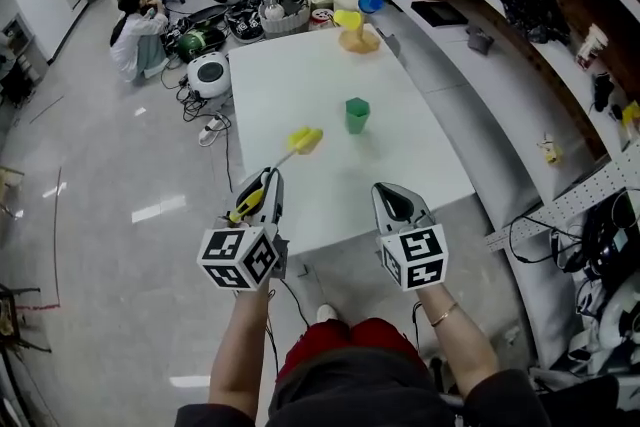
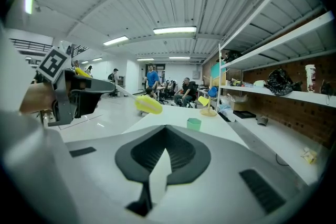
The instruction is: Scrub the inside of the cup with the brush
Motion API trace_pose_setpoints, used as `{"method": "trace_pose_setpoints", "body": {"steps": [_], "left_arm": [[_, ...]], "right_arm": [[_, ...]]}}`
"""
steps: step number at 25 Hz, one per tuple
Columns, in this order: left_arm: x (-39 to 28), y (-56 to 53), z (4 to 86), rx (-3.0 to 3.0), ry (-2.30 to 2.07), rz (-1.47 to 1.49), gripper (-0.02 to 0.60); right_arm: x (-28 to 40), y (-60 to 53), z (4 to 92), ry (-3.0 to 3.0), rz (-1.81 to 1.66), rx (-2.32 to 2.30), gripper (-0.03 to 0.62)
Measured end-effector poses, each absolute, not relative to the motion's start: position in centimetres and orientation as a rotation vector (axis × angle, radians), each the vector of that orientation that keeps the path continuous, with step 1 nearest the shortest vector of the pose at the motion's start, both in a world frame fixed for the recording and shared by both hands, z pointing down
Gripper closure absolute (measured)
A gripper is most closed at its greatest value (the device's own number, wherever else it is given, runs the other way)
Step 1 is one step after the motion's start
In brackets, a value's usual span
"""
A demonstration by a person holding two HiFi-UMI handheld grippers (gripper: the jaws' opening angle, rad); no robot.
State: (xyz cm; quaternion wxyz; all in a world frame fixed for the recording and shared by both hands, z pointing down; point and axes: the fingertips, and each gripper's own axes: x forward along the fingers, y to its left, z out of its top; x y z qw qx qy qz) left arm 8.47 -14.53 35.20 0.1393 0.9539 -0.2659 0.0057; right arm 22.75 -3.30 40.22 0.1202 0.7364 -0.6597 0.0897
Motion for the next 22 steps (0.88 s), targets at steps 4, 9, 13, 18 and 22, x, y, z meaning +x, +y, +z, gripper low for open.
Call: {"method": "trace_pose_setpoints", "body": {"steps": [4,9,13,18,22], "left_arm": [[8.7,-12.9,35.3,2.765,-0.756,0.031,0.537],[8.8,-10.2,35.7,2.778,-0.752,0.059,0.537],[8.6,-7.9,35.8,2.777,-0.758,0.067,0.537],[8.1,-4.2,35.4,2.791,-0.757,0.071,0.537],[7.8,-1.0,34.9,2.812,-0.753,0.067,0.537]], "right_arm": [[22.6,-1.7,40.6,-1.917,0.287,2.149,0.576],[23.0,1.2,41.0,-1.910,0.339,2.185,0.576],[22.9,3.8,41.0,-1.919,0.356,2.205,0.576],[22.1,7.3,41.3,-1.930,0.384,2.224,0.576],[21.5,10.4,40.7,-1.937,0.370,2.242,0.576]]}}
